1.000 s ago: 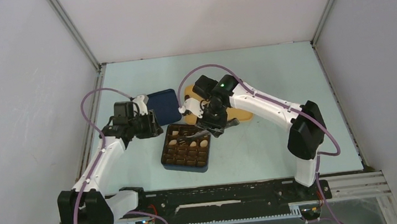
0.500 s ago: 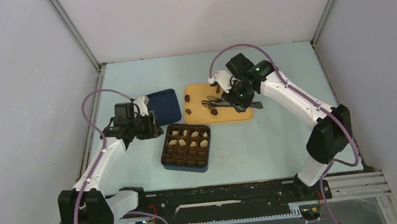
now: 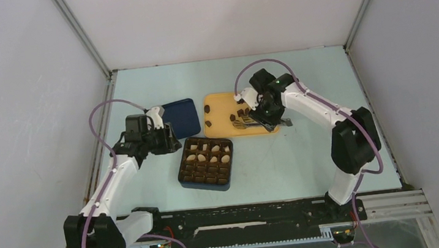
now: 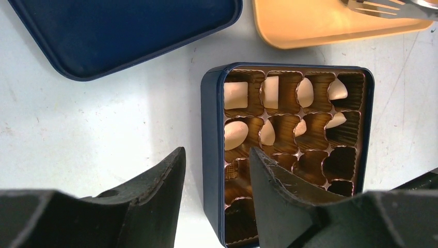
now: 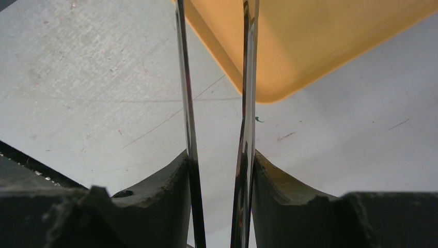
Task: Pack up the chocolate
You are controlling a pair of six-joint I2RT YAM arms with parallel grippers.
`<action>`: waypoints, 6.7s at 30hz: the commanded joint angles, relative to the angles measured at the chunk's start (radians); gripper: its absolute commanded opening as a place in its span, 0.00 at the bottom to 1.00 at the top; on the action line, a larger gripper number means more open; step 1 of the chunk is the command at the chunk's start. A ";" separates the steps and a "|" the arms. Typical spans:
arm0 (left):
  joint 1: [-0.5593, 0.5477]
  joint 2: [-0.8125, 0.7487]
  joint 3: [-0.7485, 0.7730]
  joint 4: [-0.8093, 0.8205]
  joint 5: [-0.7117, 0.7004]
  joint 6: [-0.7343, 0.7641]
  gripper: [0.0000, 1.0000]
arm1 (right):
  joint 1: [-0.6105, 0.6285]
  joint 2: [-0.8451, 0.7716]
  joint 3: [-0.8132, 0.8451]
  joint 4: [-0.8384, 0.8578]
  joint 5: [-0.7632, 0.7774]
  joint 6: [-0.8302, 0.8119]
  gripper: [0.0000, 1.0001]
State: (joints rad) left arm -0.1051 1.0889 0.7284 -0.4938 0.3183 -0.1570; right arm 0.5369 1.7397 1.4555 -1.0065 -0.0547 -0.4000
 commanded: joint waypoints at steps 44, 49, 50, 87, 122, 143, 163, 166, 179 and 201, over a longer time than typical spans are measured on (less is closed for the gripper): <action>0.068 -0.157 -0.021 0.018 -0.009 0.059 0.60 | 0.431 0.129 0.343 -0.152 -0.204 -0.051 0.25; 0.073 -0.164 -0.027 0.021 -0.007 0.058 0.61 | 0.438 0.168 0.378 -0.167 -0.232 -0.045 0.27; 0.074 -0.167 -0.029 0.022 -0.007 0.058 0.60 | 0.442 0.175 0.380 -0.165 -0.224 -0.043 0.29; 0.081 -0.179 -0.038 0.039 0.004 0.053 0.62 | 0.152 0.146 0.353 -0.032 -0.047 0.019 0.43; 0.102 -0.216 -0.069 0.060 0.026 0.041 0.64 | 0.104 0.269 0.432 -0.054 -0.109 0.022 0.19; 0.102 -0.224 -0.073 0.059 0.038 0.042 0.64 | 0.362 -0.056 0.123 -0.121 -0.148 -0.146 0.21; 0.102 -0.264 -0.099 0.069 0.038 0.051 0.66 | 0.406 0.028 0.210 -0.143 -0.163 -0.136 0.34; 0.102 -0.265 -0.101 0.069 0.038 0.053 0.66 | 0.406 0.025 0.209 -0.144 -0.166 -0.133 0.34; 0.102 -0.263 -0.100 0.073 0.040 0.051 0.66 | 0.169 0.101 0.351 -0.012 -0.063 0.009 0.38; 0.102 -0.296 -0.109 0.068 0.039 0.054 0.67 | 0.072 0.469 0.627 -0.056 -0.083 0.057 0.44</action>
State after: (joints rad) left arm -0.0124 0.8150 0.6487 -0.4503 0.3447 -0.1135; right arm 0.6075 2.1822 2.0136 -1.0657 -0.1459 -0.3645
